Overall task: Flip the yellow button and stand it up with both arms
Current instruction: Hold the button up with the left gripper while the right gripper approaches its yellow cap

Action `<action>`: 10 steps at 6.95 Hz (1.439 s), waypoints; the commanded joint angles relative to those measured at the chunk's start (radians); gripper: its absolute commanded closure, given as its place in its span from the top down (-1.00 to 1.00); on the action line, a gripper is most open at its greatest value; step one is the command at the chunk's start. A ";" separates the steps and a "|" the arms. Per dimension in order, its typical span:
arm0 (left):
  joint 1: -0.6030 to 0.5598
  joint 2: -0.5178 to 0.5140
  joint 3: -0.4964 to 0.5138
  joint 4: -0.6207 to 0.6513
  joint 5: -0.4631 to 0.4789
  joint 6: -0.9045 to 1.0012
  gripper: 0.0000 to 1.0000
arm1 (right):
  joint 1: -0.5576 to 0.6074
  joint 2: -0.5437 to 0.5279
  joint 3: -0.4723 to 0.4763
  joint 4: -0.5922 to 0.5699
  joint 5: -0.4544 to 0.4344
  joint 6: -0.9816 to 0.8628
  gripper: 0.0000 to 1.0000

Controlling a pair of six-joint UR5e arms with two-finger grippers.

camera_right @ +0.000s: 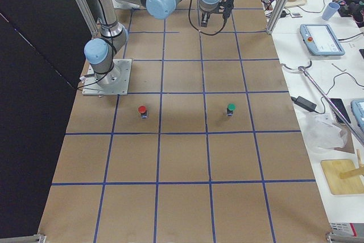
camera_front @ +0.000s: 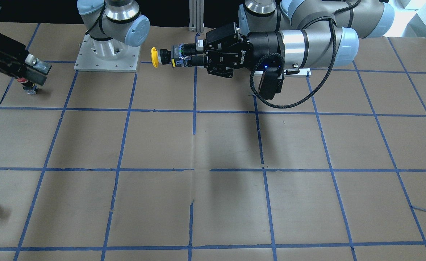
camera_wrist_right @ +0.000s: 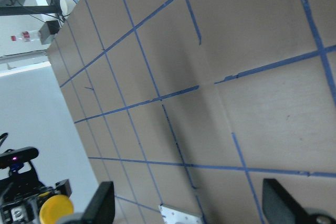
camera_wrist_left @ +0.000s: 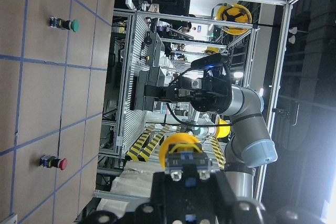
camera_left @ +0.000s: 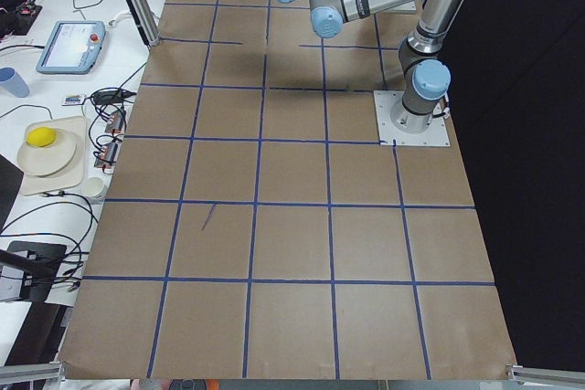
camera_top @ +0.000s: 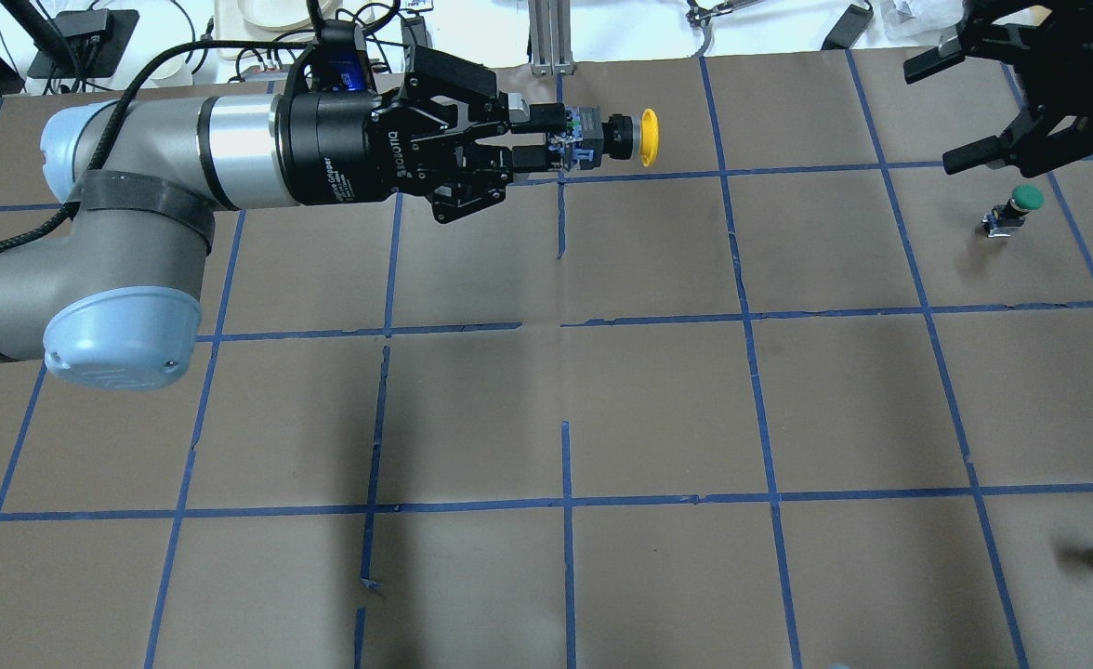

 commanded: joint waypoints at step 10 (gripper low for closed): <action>0.003 0.008 0.015 0.001 0.003 -0.003 -1.00 | 0.262 0.081 0.025 0.180 0.371 -0.197 0.98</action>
